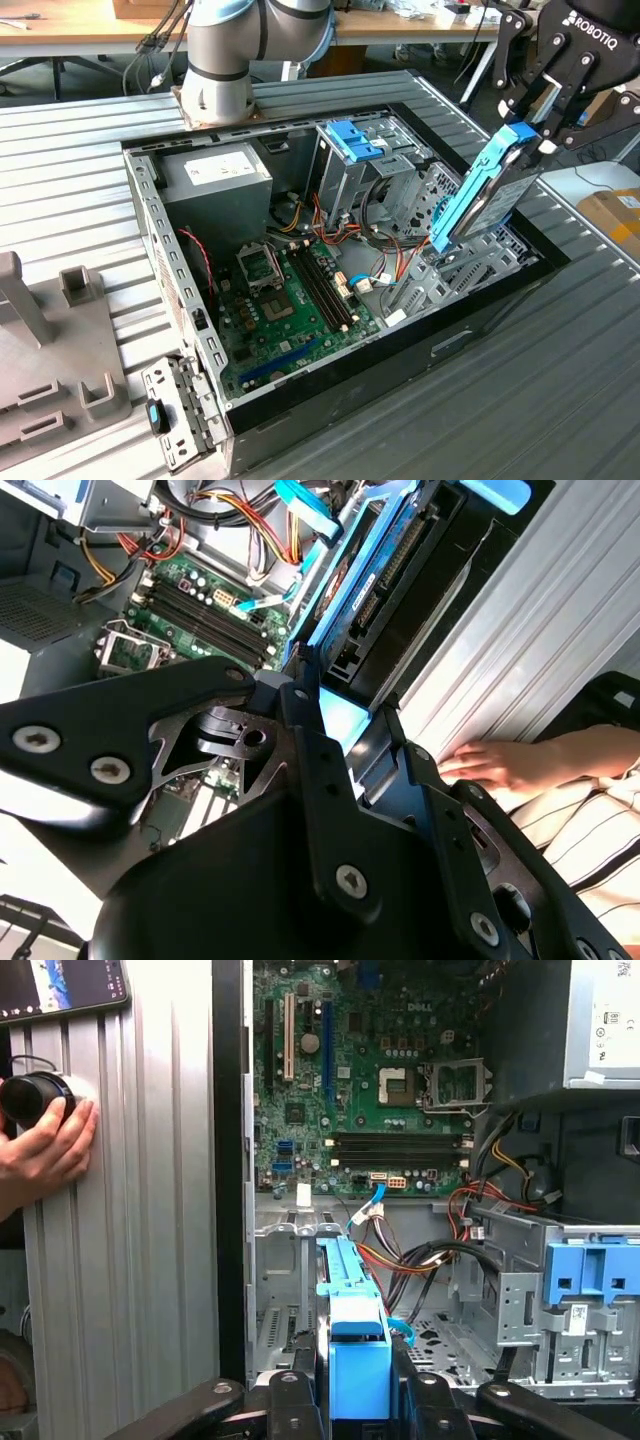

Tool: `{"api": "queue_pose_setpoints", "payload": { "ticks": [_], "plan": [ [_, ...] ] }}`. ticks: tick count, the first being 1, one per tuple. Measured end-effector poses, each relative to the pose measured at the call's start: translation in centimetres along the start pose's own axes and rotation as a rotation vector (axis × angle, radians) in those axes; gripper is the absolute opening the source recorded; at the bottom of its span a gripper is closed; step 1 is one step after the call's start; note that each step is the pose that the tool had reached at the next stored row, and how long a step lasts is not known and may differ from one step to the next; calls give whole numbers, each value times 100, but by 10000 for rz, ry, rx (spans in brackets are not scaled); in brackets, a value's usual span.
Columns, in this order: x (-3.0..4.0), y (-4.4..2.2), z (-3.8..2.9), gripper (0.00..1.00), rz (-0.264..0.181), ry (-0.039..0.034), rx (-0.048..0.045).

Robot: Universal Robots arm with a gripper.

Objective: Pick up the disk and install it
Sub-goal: 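Insert the disk into the insertion slot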

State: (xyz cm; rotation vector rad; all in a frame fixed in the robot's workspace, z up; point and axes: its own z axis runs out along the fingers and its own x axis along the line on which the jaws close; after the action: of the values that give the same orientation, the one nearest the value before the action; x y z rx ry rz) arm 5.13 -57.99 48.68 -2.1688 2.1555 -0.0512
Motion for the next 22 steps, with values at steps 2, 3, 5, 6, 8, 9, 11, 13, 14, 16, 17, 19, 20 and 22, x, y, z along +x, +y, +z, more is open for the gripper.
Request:
{"api": "queue_pose_setpoints", "payload": {
  "ticks": [2, 3, 5, 6, 8, 9, 11, 13, 14, 16, 17, 19, 20, 22],
  "plan": [
    [0, 2, 20, 37, 6, -1, 0],
    [1, 3, 31, 37, 7, -1, 0],
    [2, 6, 70, 37, 9, -1, 0],
    [2, 6, 75, 37, 10, -1, 1],
    [2, -14, 87, 37, 9, -1, 0],
    [4, -12, 109, 37, 11, 0, 0],
    [5, -10, 142, 37, 11, -1, 0],
    [5, -9, 164, 37, 11, 0, 0],
    [6, -9, 173, 37, 11, 0, 0],
    [6, -9, 177, 37, 16, 5, 1],
    [7, -9, 182, 37, 50, 21, 2],
    [7, -9, 183, 37, 130, 37, 4],
    [7, -9, 183, 37, 135, 38, 4],
    [6, -8, 192, 37, 138, 35, 5]
  ]
}}
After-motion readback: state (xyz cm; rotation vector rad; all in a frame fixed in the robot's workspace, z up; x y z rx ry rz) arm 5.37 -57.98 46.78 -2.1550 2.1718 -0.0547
